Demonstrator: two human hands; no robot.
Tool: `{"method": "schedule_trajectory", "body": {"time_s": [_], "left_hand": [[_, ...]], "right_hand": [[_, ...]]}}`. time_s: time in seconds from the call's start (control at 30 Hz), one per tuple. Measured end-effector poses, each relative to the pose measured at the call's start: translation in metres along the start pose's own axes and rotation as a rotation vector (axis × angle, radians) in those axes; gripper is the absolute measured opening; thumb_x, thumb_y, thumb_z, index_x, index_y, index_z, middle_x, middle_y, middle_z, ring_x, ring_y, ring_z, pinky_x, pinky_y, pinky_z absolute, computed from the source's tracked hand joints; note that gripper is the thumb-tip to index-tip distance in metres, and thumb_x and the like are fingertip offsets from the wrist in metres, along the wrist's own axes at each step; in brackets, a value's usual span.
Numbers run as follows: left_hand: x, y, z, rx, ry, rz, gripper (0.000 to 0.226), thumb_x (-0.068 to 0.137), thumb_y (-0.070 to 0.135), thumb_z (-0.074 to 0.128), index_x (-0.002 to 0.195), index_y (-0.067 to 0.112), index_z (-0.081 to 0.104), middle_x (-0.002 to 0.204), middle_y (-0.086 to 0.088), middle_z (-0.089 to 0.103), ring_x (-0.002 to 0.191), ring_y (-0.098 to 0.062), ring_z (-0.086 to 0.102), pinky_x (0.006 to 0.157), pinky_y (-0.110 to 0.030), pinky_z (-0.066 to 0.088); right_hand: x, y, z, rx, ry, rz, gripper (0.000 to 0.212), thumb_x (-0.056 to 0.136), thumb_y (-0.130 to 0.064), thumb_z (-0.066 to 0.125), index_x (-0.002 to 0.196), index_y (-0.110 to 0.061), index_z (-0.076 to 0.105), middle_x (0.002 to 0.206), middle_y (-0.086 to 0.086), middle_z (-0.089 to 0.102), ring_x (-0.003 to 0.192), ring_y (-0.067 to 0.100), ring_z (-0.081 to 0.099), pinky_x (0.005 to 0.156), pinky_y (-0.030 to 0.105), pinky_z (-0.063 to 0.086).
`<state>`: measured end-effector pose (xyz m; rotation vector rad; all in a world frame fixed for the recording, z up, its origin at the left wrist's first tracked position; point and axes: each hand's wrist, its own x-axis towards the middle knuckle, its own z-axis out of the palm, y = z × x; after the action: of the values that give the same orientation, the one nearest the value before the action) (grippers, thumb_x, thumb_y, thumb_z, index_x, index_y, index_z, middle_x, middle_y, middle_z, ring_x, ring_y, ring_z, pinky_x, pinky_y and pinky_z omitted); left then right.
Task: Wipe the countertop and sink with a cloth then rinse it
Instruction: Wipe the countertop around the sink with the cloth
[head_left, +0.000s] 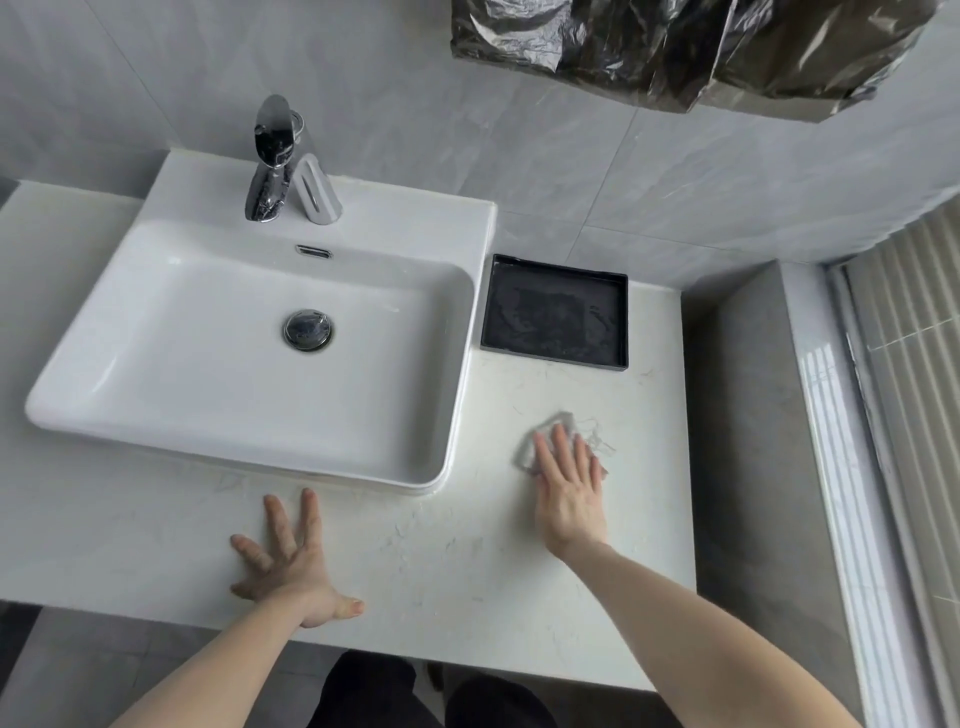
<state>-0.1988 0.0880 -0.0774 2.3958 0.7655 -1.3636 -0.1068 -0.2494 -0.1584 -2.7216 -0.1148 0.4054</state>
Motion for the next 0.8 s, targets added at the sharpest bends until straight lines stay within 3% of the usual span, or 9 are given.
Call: {"method": "schedule_trajectory", "body": {"time_s": [0.17,0.3,0.4,0.5,0.6,0.8], "left_hand": [[-0.004,0.002,-0.002,0.011,-0.001,-0.013,0.166,0.054,0.068,0.088,0.133,0.039,-0.055,0.13,-0.002,-0.071,0.144,-0.055,-0.032,0.112,-0.073,0.028],[-0.005,0.002,-0.003,0.003,-0.004,-0.015,0.166,0.053,0.067,0.088,0.133,0.039,-0.055,0.131,-0.003,-0.071,0.144,-0.055,-0.033,0.112,-0.074,0.027],[-0.004,0.001,-0.002,-0.008,-0.005,-0.011,0.167,0.053,0.067,0.089,0.134,0.039,-0.054,0.13,-0.002,-0.072,0.143,-0.055,-0.034,0.112,-0.075,0.026],[-0.004,0.002,-0.002,0.005,-0.008,-0.012,0.166,0.053,0.068,0.088,0.134,0.039,-0.054,0.13,-0.002,-0.071,0.143,-0.056,-0.034,0.112,-0.074,0.027],[-0.004,0.001,-0.003,0.014,-0.008,-0.014,0.166,0.053,0.068,0.087,0.134,0.038,-0.054,0.131,-0.002,-0.071,0.143,-0.056,-0.033,0.112,-0.074,0.028],[-0.002,0.001,-0.002,0.019,-0.004,-0.005,0.167,0.053,0.066,0.089,0.133,0.039,-0.055,0.131,-0.002,-0.071,0.142,-0.056,-0.034,0.112,-0.075,0.026]], "right_hand": [[-0.017,0.085,-0.044,0.01,0.07,0.304,0.087,0.087,0.01,0.039,0.164,-0.025,0.018,0.173,0.006,0.003,0.16,0.025,-0.002,0.129,0.048,0.006],[-0.01,0.079,-0.064,0.153,0.141,0.429,0.083,0.084,0.013,0.038,0.159,-0.023,0.034,0.172,0.001,0.017,0.159,0.019,0.012,0.124,0.048,0.027],[-0.005,0.033,-0.043,0.252,0.19,0.264,0.071,0.091,0.011,0.037,0.156,-0.015,0.041,0.168,0.006,0.027,0.157,0.022,0.021,0.127,0.045,0.022],[-0.009,-0.032,-0.009,0.301,0.057,0.073,0.067,0.096,-0.001,0.027,0.157,-0.025,0.041,0.169,-0.005,0.023,0.158,0.018,0.015,0.128,0.045,0.018],[-0.019,-0.094,0.017,0.196,-0.097,-0.072,0.065,0.095,-0.008,0.034,0.157,-0.029,0.036,0.173,-0.002,0.012,0.159,0.029,0.002,0.128,0.053,0.004],[-0.011,-0.084,0.026,0.01,-0.104,0.023,0.066,0.103,-0.048,0.033,0.163,-0.036,0.007,0.173,-0.001,-0.013,0.158,0.031,-0.014,0.127,0.053,-0.007]]}}
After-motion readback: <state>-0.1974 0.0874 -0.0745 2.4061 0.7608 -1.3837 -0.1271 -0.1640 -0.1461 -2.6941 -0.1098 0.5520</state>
